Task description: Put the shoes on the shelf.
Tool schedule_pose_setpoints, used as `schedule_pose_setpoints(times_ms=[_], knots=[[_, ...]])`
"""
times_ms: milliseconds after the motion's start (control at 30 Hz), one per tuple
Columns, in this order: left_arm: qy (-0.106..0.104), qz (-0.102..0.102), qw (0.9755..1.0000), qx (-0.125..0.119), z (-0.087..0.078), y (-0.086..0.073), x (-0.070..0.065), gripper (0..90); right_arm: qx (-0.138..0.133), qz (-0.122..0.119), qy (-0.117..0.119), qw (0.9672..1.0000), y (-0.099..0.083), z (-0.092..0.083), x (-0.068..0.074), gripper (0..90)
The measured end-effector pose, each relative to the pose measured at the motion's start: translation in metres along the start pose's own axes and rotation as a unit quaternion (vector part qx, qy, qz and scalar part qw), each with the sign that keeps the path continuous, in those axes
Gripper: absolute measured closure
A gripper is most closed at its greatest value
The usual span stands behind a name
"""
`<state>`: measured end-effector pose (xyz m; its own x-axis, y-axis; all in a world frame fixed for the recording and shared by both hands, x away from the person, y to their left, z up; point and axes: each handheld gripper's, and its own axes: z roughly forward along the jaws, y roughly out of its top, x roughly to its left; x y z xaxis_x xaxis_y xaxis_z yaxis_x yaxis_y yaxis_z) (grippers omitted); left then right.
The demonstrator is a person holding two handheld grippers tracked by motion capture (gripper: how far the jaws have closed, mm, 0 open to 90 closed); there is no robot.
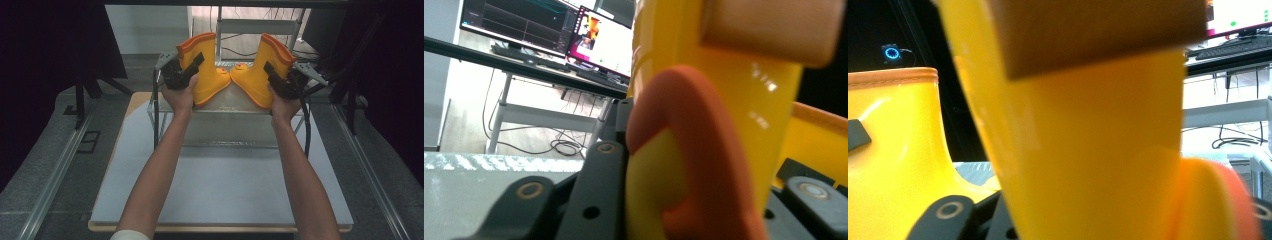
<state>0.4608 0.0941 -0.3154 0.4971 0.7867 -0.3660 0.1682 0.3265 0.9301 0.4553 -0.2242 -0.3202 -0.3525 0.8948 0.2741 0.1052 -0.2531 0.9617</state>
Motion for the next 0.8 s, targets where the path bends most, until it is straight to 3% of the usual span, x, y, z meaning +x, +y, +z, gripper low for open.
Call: schedule_pose_setpoints(times_ms=[200, 333, 467, 800], knots=[[0.009, -0.01, 0.9998, 0.014, -0.006, -0.002, 0.001, 58.0, 0.007, -0.009, 0.012, 0.9999, 0.0, -0.004, 0.005, 61.5], [-0.007, -0.032, 0.9992, 0.023, -0.01, 0.002, 0.002, 42.7, 0.013, -0.003, 0.02, 0.9997, 0.002, -0.006, 0.004, 48.4], [-0.019, -0.039, 0.9988, 0.023, -0.016, 0.007, 0.003, 31.8, 0.019, 0.002, 0.025, 0.9995, 0.004, -0.011, 0.001, 38.7], [-0.042, -0.029, 0.9987, 0.006, -0.045, 0.017, 0.001, 24.9, 0.009, 0.0, 0.05, 0.9987, 0.01, -0.035, -0.002, 30.6]])
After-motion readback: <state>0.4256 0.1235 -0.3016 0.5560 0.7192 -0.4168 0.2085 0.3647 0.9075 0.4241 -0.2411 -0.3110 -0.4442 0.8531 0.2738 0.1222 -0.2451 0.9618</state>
